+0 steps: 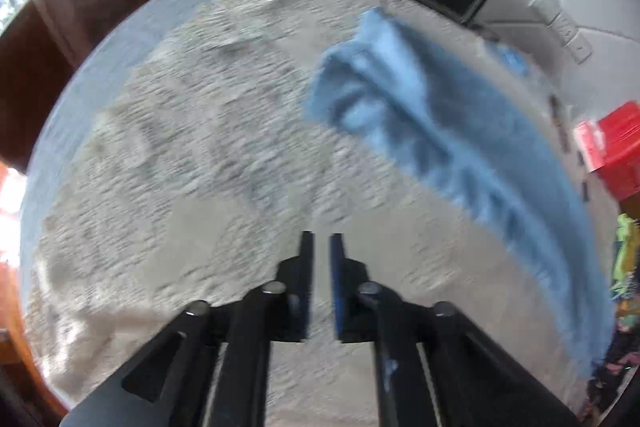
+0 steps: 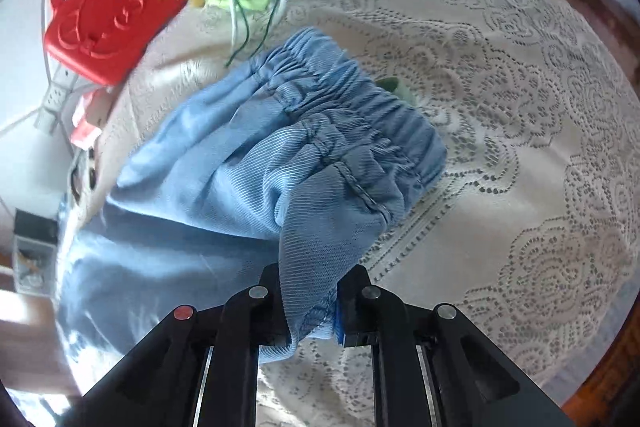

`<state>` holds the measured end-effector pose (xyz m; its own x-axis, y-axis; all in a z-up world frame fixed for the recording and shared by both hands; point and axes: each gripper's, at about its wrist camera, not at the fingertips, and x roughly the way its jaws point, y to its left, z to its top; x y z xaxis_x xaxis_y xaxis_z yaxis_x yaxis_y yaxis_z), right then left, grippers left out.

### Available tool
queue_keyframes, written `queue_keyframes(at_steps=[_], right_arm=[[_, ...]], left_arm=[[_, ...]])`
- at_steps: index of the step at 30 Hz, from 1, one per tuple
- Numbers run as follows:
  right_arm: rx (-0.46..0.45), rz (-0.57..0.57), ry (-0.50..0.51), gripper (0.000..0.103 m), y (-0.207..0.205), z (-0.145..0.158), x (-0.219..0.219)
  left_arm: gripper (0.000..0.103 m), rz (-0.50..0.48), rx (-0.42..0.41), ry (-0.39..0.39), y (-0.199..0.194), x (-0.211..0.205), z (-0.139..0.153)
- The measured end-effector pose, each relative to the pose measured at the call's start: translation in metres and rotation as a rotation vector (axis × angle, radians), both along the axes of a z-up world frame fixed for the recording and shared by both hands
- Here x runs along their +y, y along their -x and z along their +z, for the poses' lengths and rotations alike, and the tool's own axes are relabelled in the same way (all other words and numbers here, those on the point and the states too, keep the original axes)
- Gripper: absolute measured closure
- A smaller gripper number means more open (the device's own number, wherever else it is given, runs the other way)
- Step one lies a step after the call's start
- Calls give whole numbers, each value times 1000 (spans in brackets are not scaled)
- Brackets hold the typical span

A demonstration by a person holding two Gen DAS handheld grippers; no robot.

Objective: Fold clothes

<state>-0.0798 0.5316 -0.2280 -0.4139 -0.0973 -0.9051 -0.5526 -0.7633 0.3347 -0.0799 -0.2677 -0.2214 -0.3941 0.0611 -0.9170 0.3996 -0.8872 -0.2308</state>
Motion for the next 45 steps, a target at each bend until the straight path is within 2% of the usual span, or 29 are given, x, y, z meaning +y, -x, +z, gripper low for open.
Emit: queue_keyframes(at_steps=[1,2,3,5,7,10,11,13,15,16,17,18,22,24,29,31,34,36,37,39,40,42,43,44,45], right_arm=[[-5,6,-1,90,0,-1,-2],[-5,8,2,90,0,-1,-2],[-3,6,5,89,0,-2,-1],[2,1,21,89,-2,-3,1],[3,-2,32,89,-1,-7,1],[9,-6,33,89,1,-9,1],[10,-8,30,89,1,-9,1],[13,-12,23,89,-1,-9,0],[17,-14,16,89,-4,-9,2],[19,-14,11,89,-4,-9,1],[19,-14,6,89,-3,-10,0],[17,-10,-4,89,-2,-9,-1],[-8,18,-72,89,7,-7,-6],[-4,31,-84,90,8,-2,-10],[85,95,-30,91,3,29,-17],[110,115,12,91,-2,38,-19],[108,144,44,91,-17,43,-17],[70,150,41,91,-27,38,-12],[40,148,35,91,-33,31,-7],[-14,151,35,91,-37,16,1],[-57,166,38,90,-37,6,5],[-90,170,38,80,-35,-2,9],[-90,178,33,73,-35,1,11],[-78,181,19,64,-35,7,13],[-61,183,2,59,-36,15,15]], left_arm=[[49,8,17,-28,12,2,0],[11,15,36,-50,25,5,1],[1,23,58,-60,38,7,4],[0,49,98,-70,65,14,4],[0,81,103,-88,93,15,-9],[0,149,26,-80,130,13,-41],[1,169,9,-67,137,15,-48],[3,155,22,21,151,30,-47],[45,131,-18,170,164,46,-39],[88,112,-22,214,167,51,-36],[95,93,-25,255,170,56,-33],[96,86,-23,239,168,55,-32],[96,107,10,166,150,45,-21],[96,129,44,163,126,35,-2],[96,164,76,246,41,4,27],[97,182,55,271,-2,-4,30],[96,206,-17,273,-54,-20,13],[96,214,-82,232,-78,-24,-11],[94,219,-106,207,-85,-24,-24],[92,201,-117,213,-88,-19,-35],[87,192,-116,235,-88,-16,-32],[76,186,-108,251,-88,-11,-15],[59,190,-70,255,-90,-10,0],[32,190,-26,267,-92,-8,15],[19,188,7,282,-95,-5,29]])
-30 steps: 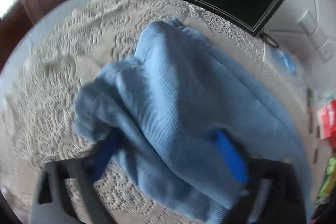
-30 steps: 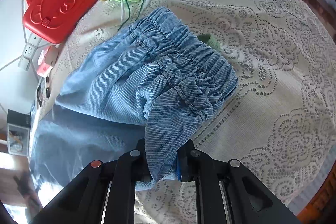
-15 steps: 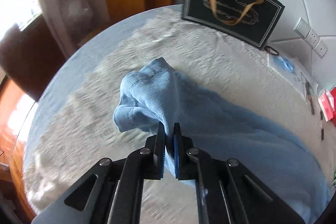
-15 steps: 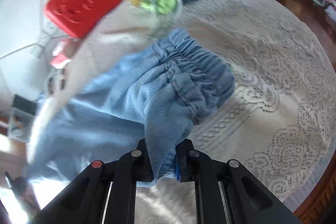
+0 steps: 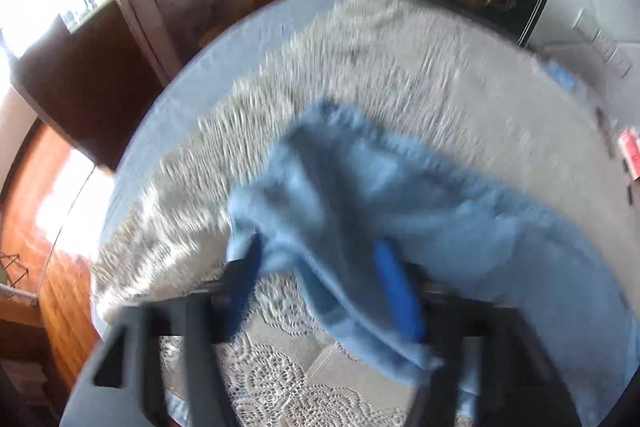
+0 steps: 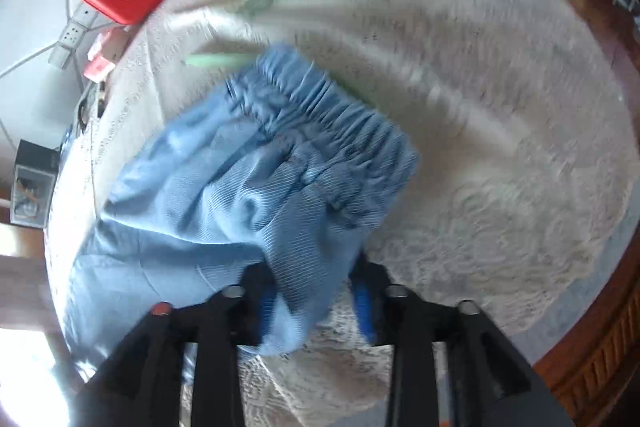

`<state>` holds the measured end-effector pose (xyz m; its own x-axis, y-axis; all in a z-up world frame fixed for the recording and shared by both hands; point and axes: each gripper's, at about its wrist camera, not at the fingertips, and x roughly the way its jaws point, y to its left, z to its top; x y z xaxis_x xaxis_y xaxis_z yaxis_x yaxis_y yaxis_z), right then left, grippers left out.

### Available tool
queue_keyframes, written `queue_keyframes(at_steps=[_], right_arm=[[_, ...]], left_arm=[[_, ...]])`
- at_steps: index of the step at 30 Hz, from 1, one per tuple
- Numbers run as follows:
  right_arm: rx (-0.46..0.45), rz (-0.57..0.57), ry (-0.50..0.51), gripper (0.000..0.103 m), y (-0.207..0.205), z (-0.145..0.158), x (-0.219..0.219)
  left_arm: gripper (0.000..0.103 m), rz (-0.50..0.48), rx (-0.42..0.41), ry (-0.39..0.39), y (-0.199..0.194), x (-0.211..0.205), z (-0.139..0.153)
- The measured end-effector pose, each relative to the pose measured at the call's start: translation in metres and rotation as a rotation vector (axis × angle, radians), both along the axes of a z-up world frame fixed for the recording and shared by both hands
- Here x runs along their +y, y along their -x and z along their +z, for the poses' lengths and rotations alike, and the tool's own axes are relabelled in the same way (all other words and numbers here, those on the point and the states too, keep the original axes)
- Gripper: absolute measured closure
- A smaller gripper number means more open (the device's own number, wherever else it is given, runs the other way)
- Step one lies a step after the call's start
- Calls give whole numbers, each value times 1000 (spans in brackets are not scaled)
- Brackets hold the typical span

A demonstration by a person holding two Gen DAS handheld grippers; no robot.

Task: Fold clothes
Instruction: 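Fold the knit garment with the left tool while the right tool drags the denim waistband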

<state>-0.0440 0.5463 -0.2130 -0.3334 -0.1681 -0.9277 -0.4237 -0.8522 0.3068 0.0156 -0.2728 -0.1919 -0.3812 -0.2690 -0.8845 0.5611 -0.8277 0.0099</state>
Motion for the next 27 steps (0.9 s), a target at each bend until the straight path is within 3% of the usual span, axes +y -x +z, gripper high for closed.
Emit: queue_keyframes(at_steps=[1,3,7,12,15,16,17,19,20,21,23,25,27], right_arm=[[35,0,-21,57,-2,13,2],[89,0,-54,54,-2,32,6],[158,-7,-131,48,10,58,7],[140,48,-137,27,46,45,0],[60,89,-106,25,68,15,-5],[29,112,-82,54,74,3,-10],[1,152,-132,93,77,-2,-22],[-24,287,-424,93,82,2,-58],[-12,303,-527,93,85,4,-63],[-2,271,-568,91,90,1,-56],[-36,207,-556,58,100,-15,-40],[-34,139,-485,58,101,-19,-30],[76,82,-405,55,83,9,-30]], left_arm=[[0,-8,32,14,-1,3,13],[0,-39,79,8,7,8,27],[0,-104,36,-53,33,18,10],[0,-155,-64,-84,53,26,-30],[0,-166,-129,-77,60,24,-52],[0,-170,-146,-66,61,24,-59],[0,-172,-163,-44,64,25,-66],[0,-185,-144,17,69,25,-74],[0,-191,-134,45,72,25,-78],[0,-185,-122,37,76,23,-80],[0,-163,-127,34,84,20,-76],[0,-153,-111,62,85,18,-59],[0,-155,-32,8,75,13,-34]])
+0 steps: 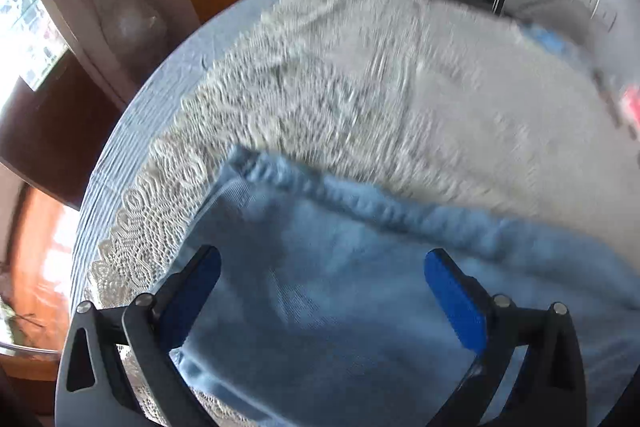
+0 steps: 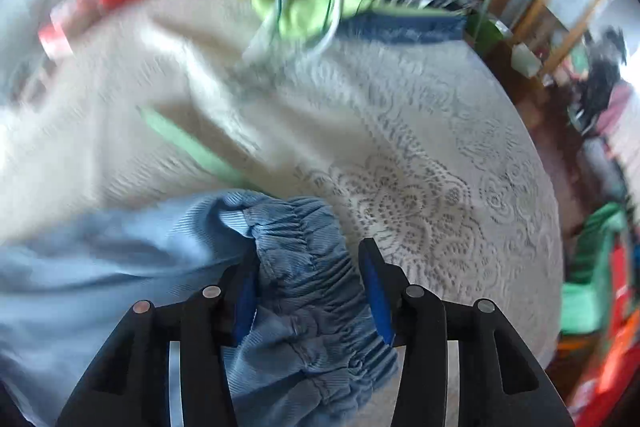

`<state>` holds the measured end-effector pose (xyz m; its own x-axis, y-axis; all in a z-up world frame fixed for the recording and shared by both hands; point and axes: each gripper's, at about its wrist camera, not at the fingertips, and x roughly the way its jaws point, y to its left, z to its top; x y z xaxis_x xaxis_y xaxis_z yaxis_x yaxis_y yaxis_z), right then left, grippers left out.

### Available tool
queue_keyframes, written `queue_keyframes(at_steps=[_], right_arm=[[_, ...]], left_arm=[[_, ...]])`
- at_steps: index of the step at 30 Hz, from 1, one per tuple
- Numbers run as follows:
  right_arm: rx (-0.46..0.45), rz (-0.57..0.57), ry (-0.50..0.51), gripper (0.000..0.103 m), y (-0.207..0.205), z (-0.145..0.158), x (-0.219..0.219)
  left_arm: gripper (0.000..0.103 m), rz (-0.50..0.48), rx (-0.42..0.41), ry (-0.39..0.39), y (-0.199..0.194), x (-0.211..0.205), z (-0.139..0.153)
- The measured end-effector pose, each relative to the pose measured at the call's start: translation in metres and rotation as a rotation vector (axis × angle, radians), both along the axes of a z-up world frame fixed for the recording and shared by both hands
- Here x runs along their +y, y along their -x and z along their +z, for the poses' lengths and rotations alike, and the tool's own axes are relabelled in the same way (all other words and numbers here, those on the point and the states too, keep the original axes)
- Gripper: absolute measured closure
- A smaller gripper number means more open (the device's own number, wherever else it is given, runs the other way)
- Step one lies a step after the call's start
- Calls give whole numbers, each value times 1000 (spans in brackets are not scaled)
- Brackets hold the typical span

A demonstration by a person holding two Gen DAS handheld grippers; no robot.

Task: Fold clothes
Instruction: 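Fold the knit garment with the left tool while the right tool drags the denim waistband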

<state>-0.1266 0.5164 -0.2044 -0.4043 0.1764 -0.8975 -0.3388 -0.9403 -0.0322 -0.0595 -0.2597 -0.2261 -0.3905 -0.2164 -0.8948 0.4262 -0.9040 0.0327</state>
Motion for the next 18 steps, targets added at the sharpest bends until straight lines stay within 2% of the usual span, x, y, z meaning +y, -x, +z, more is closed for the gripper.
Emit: queue_keyframes(at_steps=[2,4,5,8,9,10,11,12,15,18], right_arm=[[154,-26,107,36,-27,33,-2],[252,-27,209,28,-52,53,-8],[253,-16,258,27,-59,55,-10],[206,3,305,28,-75,44,-27],[177,24,305,32,-78,35,-35],[139,50,296,50,-81,26,-44],[102,74,286,72,-84,17,-54],[66,87,280,80,-86,7,-62],[15,66,301,82,-87,-17,-69],[-36,32,297,82,-88,-38,-65]], left_arm=[[0,-4,44,-81,-11,-5,18],[0,0,66,-113,-24,-9,27],[0,3,73,-123,-30,-10,29],[0,20,72,-136,-50,-9,27],[0,24,67,-134,-54,-8,23],[0,29,57,-127,-59,-10,19],[0,34,46,-120,-63,-11,15],[0,43,34,-110,-68,-13,13],[0,81,36,-123,-86,-28,14],[0,140,57,-168,-99,-53,17]])
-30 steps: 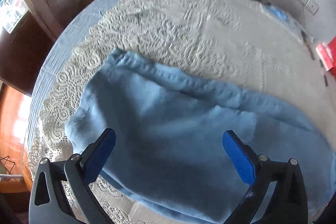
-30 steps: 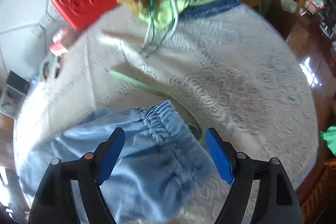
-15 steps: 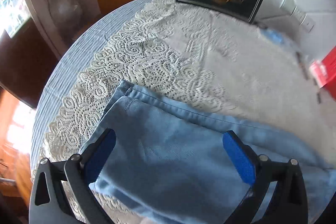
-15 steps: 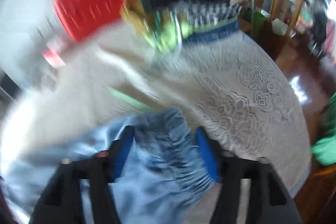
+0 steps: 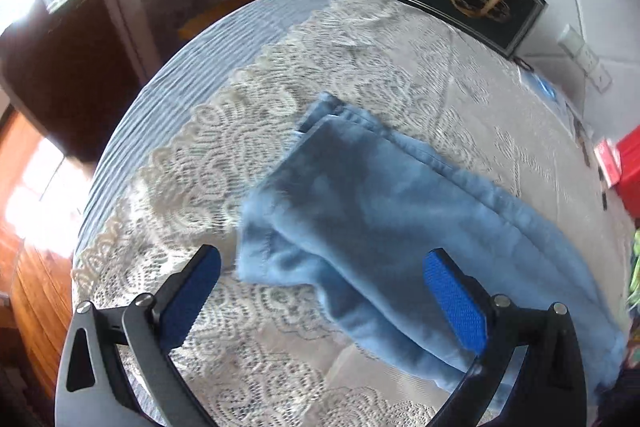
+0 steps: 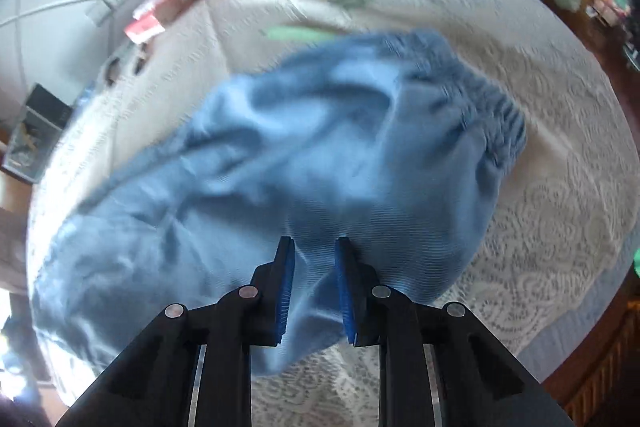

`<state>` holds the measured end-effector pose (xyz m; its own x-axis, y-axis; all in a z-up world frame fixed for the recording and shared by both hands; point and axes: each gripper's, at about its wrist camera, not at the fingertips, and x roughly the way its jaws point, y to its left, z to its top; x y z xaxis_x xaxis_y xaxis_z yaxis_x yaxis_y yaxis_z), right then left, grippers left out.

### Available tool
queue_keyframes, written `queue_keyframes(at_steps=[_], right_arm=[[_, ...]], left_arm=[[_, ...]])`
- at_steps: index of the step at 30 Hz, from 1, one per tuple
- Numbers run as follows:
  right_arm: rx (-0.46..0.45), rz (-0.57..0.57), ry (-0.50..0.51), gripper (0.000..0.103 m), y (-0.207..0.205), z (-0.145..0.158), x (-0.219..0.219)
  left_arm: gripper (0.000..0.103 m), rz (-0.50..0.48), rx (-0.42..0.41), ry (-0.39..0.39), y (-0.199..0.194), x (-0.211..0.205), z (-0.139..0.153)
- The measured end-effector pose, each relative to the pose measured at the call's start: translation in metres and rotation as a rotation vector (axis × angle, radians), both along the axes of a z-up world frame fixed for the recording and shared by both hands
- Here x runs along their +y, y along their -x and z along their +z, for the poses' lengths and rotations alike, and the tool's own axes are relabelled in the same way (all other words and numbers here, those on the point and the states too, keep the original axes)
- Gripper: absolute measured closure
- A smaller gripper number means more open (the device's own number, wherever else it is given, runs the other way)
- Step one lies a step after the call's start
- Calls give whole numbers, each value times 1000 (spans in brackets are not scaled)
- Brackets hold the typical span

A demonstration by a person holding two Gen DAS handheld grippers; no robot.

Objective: Fold clothes

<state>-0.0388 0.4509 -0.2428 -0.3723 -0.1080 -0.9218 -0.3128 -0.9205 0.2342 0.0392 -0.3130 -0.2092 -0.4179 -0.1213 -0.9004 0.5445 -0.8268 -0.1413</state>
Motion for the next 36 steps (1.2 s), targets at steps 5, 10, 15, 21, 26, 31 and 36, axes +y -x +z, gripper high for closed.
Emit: queue_keyframes(at_steps=[5,10,15,21,26,31,36], right_arm=[[37,92,-55,82,11,23,-29],[101,307,-38,71,62,48,-95],[54,485,-20,71,103,36,-164],[-38,478,-33,54,126,25,-191],[-98,462,-37,31,128,18,-197],[-166,542,-178,60,129,-19,-227],[-10,496,-209,98,129,20,-233]], left_arm=[[0,12,12,27,-6,-14,9],[0,-98,-3,66,19,4,10],[0,-231,-36,103,62,10,-1],[0,-314,-92,84,109,-9,-27],[16,-429,-187,112,127,5,-59],[89,-482,-150,180,126,24,-40],[89,-441,-3,250,126,26,6]])
